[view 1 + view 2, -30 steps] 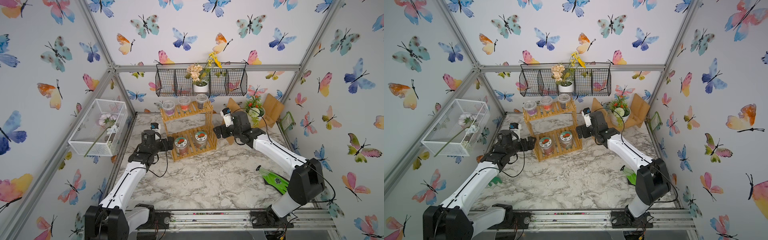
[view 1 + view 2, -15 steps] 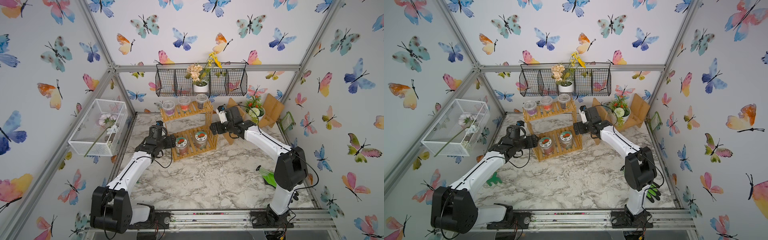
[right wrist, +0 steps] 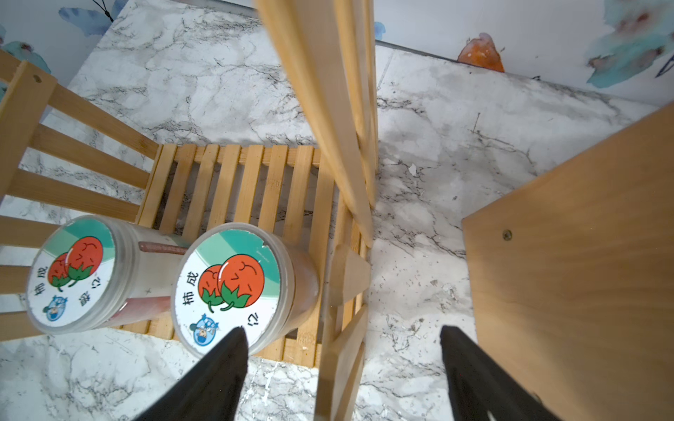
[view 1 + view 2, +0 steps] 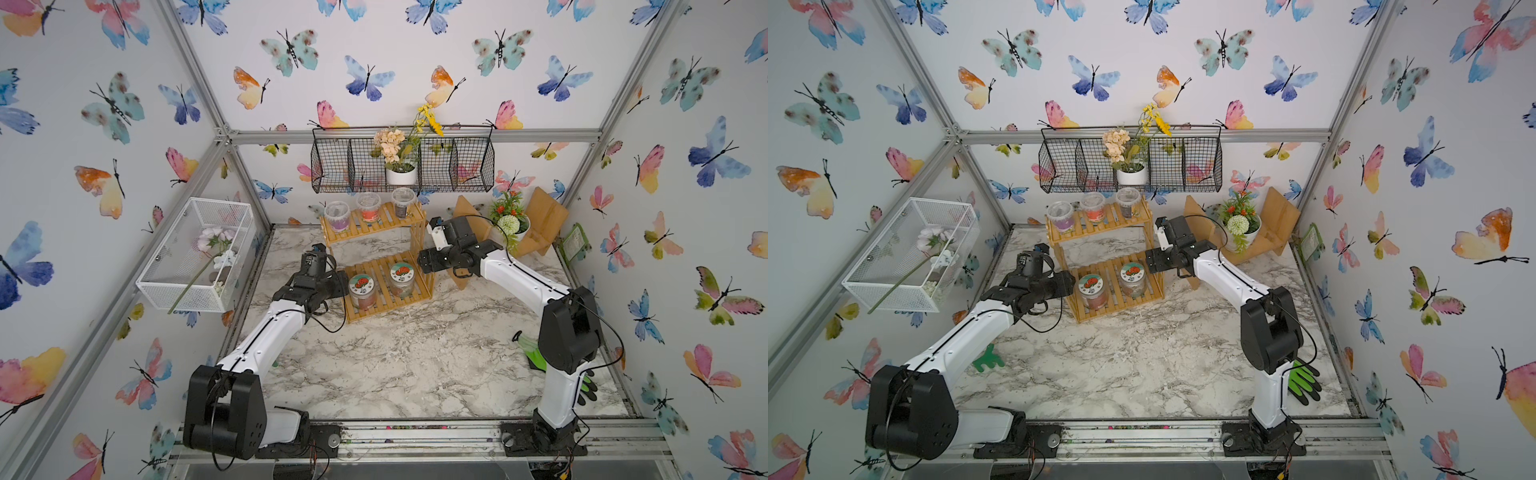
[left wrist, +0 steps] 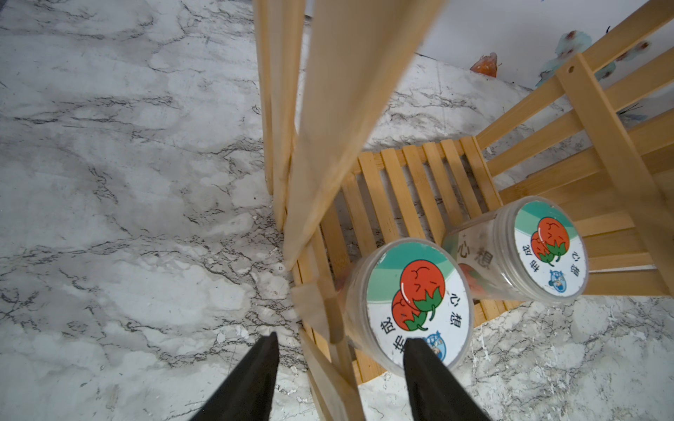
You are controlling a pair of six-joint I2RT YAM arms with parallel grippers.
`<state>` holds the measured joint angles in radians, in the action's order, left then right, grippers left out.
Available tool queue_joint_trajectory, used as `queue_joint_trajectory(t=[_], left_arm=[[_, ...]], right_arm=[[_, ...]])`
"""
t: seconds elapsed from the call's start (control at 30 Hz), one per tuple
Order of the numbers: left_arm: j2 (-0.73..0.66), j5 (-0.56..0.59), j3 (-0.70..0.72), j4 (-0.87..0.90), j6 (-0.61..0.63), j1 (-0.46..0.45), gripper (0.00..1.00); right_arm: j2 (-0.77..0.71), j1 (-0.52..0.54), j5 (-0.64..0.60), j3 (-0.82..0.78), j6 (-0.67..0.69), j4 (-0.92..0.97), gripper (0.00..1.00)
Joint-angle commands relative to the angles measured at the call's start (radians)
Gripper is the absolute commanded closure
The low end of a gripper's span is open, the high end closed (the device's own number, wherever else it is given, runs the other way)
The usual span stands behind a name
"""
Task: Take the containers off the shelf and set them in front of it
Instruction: Adjust the shelf at the center of the board.
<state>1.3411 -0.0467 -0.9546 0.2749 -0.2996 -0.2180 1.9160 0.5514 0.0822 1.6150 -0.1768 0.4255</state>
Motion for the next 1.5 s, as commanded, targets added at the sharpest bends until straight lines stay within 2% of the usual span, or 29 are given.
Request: queue_joint_trajectory(t=[0.0, 0.17, 0.37, 0.5, 0.7, 0.87, 1.07, 1.47], left_arm=[[0.013, 0.036, 0.011, 0.012, -0.007, -0.005, 0.42], [0.029, 0.032, 0.012, 0.012, -0.011, -0.005, 0.47], [0.034, 0.026, 0.010, 0.010, -0.013, -0.004, 0.52], [0.038, 0.026, 0.005, 0.015, -0.009, -0.006, 0.60], [0.036, 0.027, 0.016, 0.017, -0.011, -0.005, 0.65], [0.034, 0.028, 0.019, 0.022, -0.013, -0.005, 0.71], [0.035, 0.030, 0.020, 0.027, -0.012, -0.006, 0.78], [0.047, 0.015, 0.012, 0.021, -0.013, -0.030, 0.80]], right_arm=[[0.029, 0.008, -0.002, 0.033, -0.013, 0.019, 0.20], [0.045, 0.012, -0.009, 0.039, -0.020, 0.022, 0.28], [0.051, 0.015, -0.019, 0.039, -0.027, 0.025, 0.42], [0.049, 0.016, -0.027, 0.033, -0.030, 0.026, 0.50], [0.037, 0.018, -0.029, 0.013, -0.036, 0.024, 0.67], [0.021, 0.018, -0.033, -0.017, -0.047, 0.025, 0.74], [-0.016, 0.019, -0.048, -0.066, -0.059, 0.019, 0.79], [-0.109, 0.019, -0.126, -0.191, -0.079, 0.014, 0.84]])
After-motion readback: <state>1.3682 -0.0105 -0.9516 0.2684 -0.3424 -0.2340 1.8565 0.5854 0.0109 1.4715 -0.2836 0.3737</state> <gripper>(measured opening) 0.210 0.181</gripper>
